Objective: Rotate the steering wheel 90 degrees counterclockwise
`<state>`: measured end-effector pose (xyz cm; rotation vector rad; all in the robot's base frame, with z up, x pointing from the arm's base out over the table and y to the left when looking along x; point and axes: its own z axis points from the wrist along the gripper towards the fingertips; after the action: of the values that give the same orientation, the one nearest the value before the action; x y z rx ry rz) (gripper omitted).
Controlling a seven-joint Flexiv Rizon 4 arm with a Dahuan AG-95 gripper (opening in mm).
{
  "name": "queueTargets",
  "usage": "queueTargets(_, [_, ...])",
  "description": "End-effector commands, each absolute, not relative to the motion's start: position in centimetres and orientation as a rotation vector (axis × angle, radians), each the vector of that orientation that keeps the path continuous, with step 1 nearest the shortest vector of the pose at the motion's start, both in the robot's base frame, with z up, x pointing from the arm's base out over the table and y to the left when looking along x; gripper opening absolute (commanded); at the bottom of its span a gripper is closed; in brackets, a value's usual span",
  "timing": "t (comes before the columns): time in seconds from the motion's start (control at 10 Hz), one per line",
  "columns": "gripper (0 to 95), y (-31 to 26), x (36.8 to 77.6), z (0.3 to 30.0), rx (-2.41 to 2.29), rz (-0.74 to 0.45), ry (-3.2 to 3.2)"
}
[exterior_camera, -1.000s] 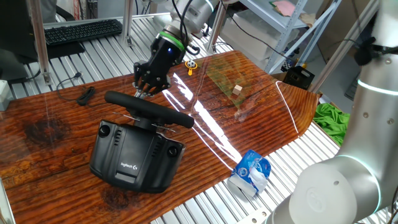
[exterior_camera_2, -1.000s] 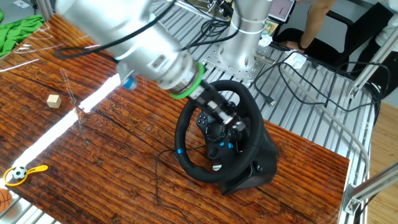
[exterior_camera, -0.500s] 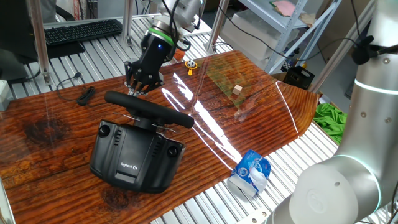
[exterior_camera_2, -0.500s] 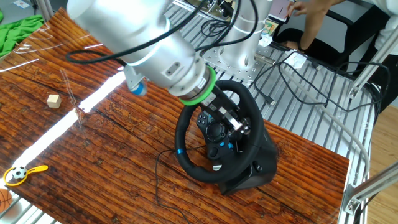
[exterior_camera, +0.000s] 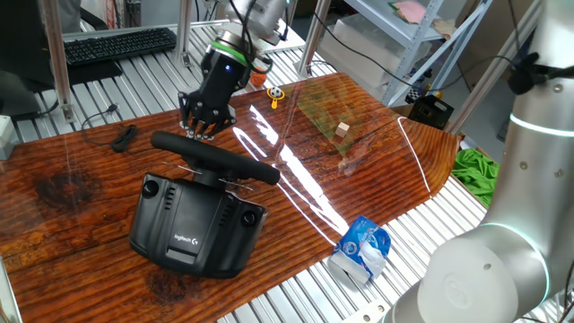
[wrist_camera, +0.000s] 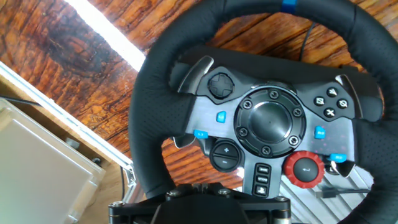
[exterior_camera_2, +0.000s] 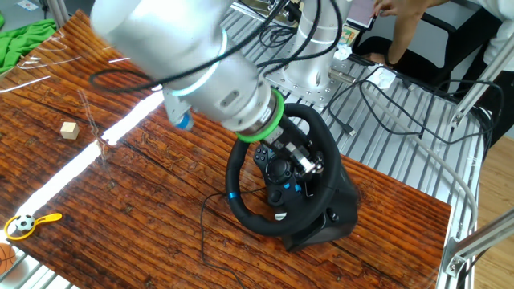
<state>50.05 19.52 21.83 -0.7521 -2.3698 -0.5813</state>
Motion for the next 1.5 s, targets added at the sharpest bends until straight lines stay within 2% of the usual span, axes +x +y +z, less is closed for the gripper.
queueTargets(0.1, [0.0, 19.48, 49.68, 21.79, -0.757, -0.582, -2.378])
queueTargets(0.5, [0.0, 19.49, 49.62, 21.76, -0.723, -0.528, -2.408])
queueTargets(1.5, [0.0, 18.79, 48.97, 21.73, -0.682, -0.502, -2.422])
